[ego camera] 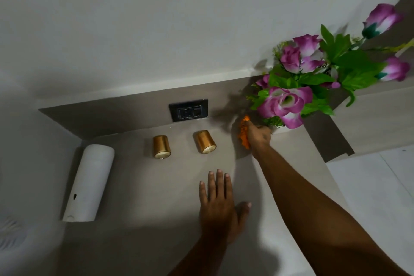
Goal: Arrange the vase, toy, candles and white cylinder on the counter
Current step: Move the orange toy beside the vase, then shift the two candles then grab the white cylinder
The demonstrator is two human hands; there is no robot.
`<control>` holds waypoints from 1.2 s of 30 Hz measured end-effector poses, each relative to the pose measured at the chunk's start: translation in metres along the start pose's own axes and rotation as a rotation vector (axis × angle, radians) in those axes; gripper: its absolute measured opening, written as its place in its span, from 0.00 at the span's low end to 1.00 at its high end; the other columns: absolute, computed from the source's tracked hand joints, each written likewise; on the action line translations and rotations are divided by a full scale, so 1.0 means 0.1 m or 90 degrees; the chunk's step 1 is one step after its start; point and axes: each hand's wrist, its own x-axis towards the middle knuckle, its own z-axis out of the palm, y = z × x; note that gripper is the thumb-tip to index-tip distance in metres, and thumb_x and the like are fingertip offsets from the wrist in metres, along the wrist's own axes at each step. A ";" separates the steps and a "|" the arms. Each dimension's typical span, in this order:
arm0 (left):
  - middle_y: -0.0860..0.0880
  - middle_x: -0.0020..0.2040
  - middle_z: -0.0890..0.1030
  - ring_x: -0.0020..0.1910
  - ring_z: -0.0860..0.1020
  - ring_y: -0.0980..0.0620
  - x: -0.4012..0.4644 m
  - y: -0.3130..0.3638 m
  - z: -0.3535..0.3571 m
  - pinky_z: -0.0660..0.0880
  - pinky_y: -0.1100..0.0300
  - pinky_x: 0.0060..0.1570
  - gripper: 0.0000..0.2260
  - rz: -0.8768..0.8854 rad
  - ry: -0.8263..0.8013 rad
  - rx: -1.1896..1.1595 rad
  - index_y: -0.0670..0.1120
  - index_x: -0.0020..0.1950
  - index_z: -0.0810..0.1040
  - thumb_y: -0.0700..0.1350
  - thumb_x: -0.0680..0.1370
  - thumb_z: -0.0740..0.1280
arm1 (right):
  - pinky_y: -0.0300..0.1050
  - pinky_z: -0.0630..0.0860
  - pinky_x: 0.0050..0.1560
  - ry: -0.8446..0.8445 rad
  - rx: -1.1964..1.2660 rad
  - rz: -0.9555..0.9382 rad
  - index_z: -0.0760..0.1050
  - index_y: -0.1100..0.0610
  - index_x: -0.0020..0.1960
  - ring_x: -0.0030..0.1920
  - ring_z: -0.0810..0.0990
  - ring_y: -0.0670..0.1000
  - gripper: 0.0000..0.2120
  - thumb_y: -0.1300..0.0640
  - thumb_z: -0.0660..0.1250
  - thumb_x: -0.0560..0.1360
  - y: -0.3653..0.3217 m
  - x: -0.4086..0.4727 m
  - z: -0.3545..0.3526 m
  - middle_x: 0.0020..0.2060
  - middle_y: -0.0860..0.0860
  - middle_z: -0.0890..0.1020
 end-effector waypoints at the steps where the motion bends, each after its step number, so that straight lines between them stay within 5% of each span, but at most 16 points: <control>1: 0.41 0.82 0.56 0.82 0.50 0.38 0.00 0.00 0.00 0.50 0.34 0.77 0.43 0.000 0.000 -0.001 0.45 0.82 0.55 0.74 0.78 0.52 | 0.37 0.74 0.24 0.006 -0.007 -0.004 0.78 0.57 0.33 0.21 0.78 0.48 0.20 0.41 0.72 0.73 0.01 0.00 0.01 0.22 0.51 0.80; 4: 0.42 0.82 0.56 0.82 0.50 0.39 0.00 0.00 0.00 0.50 0.34 0.77 0.42 0.000 0.006 -0.012 0.45 0.82 0.56 0.74 0.78 0.51 | 0.34 0.71 0.22 0.012 0.000 -0.014 0.78 0.55 0.33 0.22 0.78 0.45 0.18 0.43 0.73 0.73 0.04 -0.02 0.01 0.21 0.47 0.79; 7: 0.43 0.82 0.56 0.82 0.53 0.40 -0.01 -0.03 -0.05 0.53 0.38 0.78 0.40 0.013 0.020 -0.019 0.45 0.81 0.57 0.72 0.79 0.51 | 0.42 0.78 0.40 0.007 0.039 -0.006 0.78 0.57 0.44 0.37 0.81 0.51 0.16 0.45 0.75 0.71 0.06 -0.10 -0.06 0.40 0.53 0.83; 10: 0.44 0.83 0.57 0.80 0.58 0.44 -0.02 -0.21 -0.15 0.58 0.45 0.77 0.38 -0.025 0.092 -0.096 0.46 0.82 0.54 0.70 0.81 0.50 | 0.47 0.76 0.52 0.120 -0.053 -0.201 0.76 0.58 0.59 0.52 0.78 0.55 0.24 0.45 0.76 0.71 0.17 -0.30 -0.15 0.51 0.54 0.78; 12: 0.43 0.81 0.59 0.78 0.59 0.43 0.07 -0.44 -0.32 0.60 0.41 0.75 0.35 -0.132 0.152 -0.118 0.47 0.81 0.53 0.67 0.81 0.49 | 0.39 0.74 0.53 0.117 -0.065 -0.352 0.73 0.56 0.59 0.53 0.75 0.52 0.22 0.46 0.75 0.72 0.27 -0.55 -0.09 0.53 0.53 0.74; 15: 0.40 0.79 0.62 0.76 0.62 0.39 0.36 -0.81 -0.63 0.62 0.38 0.74 0.30 -0.254 0.220 -0.099 0.45 0.78 0.59 0.58 0.81 0.59 | 0.28 0.66 0.48 0.009 -0.153 -0.415 0.70 0.55 0.60 0.51 0.70 0.46 0.25 0.46 0.75 0.71 0.44 -0.81 0.17 0.55 0.51 0.70; 21: 0.36 0.74 0.65 0.69 0.70 0.37 0.91 -1.21 -1.04 0.73 0.43 0.65 0.33 -0.351 0.129 -0.064 0.40 0.71 0.62 0.57 0.76 0.71 | 0.48 0.76 0.54 -0.071 -0.381 -0.298 0.65 0.55 0.62 0.56 0.73 0.53 0.37 0.41 0.79 0.64 0.47 -0.90 0.69 0.59 0.54 0.69; 27: 0.40 0.64 0.72 0.57 0.79 0.41 1.03 -1.28 -1.16 0.79 0.49 0.48 0.22 -0.358 0.130 -0.117 0.42 0.65 0.66 0.48 0.76 0.72 | 0.53 0.78 0.58 -0.119 -0.359 -0.292 0.67 0.53 0.59 0.56 0.77 0.56 0.26 0.50 0.77 0.69 0.36 -0.72 0.86 0.57 0.54 0.72; 36: 0.42 0.59 0.78 0.56 0.79 0.39 1.33 -1.39 -1.33 0.76 0.50 0.49 0.20 -0.336 0.137 -0.252 0.44 0.61 0.75 0.47 0.73 0.75 | 0.49 0.77 0.57 -0.129 -0.359 -0.254 0.74 0.57 0.61 0.53 0.79 0.56 0.24 0.55 0.78 0.69 0.04 -0.39 0.93 0.54 0.56 0.80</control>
